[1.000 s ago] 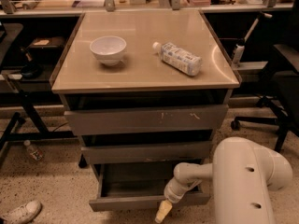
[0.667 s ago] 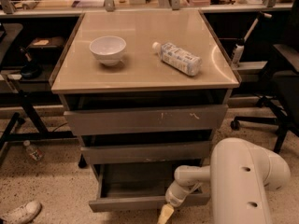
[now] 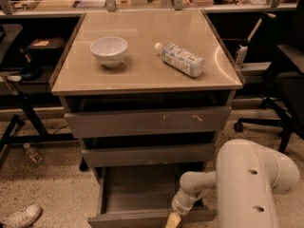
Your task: Open bottom drawer
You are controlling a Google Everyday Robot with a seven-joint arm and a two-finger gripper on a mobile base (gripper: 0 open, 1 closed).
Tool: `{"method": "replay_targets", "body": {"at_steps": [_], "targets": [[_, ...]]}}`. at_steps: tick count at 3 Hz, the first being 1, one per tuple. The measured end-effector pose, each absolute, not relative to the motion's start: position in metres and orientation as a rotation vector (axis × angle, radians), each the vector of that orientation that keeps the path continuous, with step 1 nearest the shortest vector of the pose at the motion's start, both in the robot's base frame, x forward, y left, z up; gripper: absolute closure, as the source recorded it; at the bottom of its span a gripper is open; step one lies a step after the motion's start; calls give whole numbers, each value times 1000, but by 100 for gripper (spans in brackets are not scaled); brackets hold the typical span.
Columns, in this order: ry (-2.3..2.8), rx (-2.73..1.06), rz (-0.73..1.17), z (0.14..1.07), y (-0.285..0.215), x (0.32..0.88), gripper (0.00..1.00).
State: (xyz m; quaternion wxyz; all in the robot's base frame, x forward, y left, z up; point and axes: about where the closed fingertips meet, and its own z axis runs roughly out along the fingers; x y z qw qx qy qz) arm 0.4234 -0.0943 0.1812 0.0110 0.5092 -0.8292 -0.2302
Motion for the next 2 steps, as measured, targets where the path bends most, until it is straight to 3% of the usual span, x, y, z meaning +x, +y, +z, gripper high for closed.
{"method": "replay_targets", "body": {"at_steps": [2], "targets": [[-2562,1541,-698,190,-113,362,0]]}}
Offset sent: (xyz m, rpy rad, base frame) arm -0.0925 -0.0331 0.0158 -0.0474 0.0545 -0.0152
